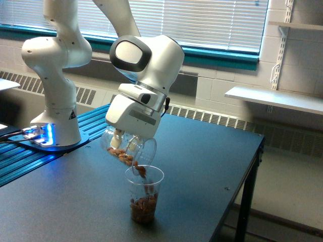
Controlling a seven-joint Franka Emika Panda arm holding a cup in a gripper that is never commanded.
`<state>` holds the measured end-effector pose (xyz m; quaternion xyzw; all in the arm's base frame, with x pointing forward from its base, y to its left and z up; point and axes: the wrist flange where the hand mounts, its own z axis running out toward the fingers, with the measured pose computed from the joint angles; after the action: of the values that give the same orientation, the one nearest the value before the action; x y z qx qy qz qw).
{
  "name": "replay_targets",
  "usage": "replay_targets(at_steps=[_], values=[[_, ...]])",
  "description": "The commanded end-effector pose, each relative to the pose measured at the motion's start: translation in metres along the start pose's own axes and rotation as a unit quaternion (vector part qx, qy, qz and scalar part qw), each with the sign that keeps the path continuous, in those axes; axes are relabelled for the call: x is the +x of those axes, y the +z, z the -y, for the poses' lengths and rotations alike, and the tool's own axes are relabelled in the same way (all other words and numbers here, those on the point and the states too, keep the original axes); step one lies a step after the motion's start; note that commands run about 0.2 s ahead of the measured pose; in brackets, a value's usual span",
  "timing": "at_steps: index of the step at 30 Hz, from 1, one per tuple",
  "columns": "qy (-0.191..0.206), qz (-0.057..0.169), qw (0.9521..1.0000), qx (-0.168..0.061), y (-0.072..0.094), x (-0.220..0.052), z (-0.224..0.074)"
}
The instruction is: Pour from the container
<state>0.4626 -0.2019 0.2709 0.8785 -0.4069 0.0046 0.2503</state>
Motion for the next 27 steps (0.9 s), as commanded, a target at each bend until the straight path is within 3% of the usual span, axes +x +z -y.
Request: replay_targets(at_steps=[1, 11, 27], values=[[-0.023, -0.005, 0.9996, -0.012, -0.0054, 0.0024, 0.0011], [-0.045, -0.010, 0.9985, -0.029, -0.0067, 0.0023, 0.0016], [-0.058, -0.011, 0.9978, -0.031, -0.0104, 0.0026, 0.0039]])
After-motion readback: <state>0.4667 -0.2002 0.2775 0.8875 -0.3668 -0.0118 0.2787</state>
